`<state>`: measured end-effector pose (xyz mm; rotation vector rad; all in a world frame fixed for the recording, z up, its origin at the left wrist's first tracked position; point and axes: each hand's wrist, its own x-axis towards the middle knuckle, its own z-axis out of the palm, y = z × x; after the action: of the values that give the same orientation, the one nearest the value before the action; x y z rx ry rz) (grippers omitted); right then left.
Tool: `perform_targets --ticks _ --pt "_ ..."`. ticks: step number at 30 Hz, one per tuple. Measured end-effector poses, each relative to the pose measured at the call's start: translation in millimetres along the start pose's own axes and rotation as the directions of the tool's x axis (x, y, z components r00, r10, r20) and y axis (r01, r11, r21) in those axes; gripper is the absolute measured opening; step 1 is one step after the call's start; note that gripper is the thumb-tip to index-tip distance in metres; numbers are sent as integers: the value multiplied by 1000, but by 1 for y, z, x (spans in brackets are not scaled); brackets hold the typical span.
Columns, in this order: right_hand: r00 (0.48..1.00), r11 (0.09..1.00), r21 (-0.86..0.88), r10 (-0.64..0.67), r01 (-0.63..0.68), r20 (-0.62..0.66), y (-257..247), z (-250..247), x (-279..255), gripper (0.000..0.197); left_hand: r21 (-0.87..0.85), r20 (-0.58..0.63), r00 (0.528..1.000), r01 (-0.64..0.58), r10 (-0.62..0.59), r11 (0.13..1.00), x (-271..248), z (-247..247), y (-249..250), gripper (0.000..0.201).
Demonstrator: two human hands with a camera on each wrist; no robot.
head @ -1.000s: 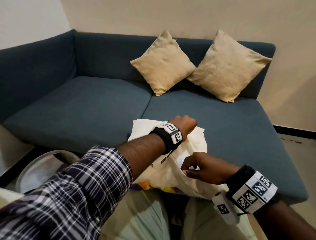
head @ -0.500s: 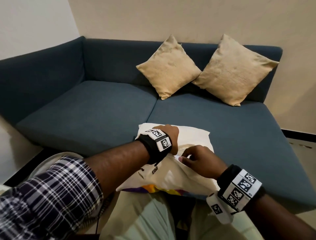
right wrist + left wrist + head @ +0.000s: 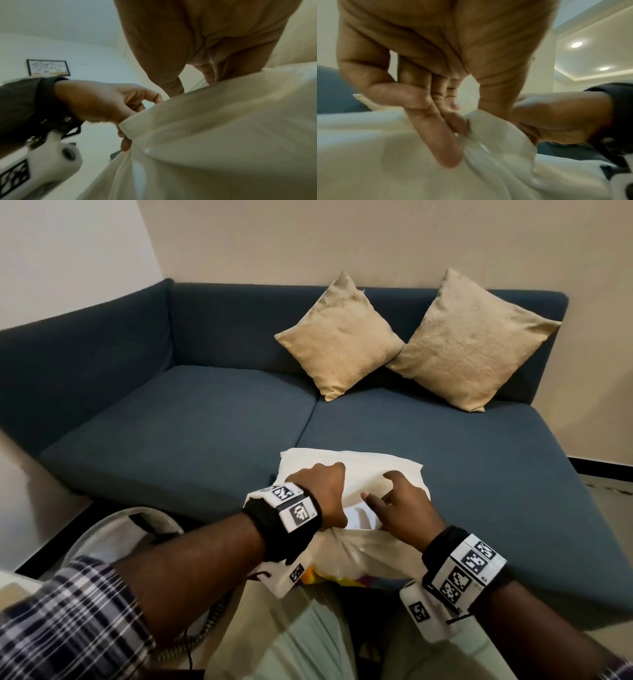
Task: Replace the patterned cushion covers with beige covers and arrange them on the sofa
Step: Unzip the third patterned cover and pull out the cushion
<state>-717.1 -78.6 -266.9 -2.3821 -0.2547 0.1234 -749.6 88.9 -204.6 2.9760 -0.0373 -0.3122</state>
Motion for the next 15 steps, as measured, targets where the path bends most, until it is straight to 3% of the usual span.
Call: perform_targets --ticks 3,7,10,15 --pt "992 961 249 120 -124 32 -5 -5 15 47 -56 -34 999 -19 17 998 -19 8 -1 30" --pt "952 756 579 235 -305 196 -11 -11 36 43 -105 1 999 -47 48 993 -36 18 -5 17" --pt "947 724 611 254 -322 198 -12 -17 47 31 -147 24 999 -20 23 989 -42 24 -12 13" --pt "956 748 599 259 -287 134 -7 -16 59 23 -236 191 981 3 43 972 -67 32 -17 33"
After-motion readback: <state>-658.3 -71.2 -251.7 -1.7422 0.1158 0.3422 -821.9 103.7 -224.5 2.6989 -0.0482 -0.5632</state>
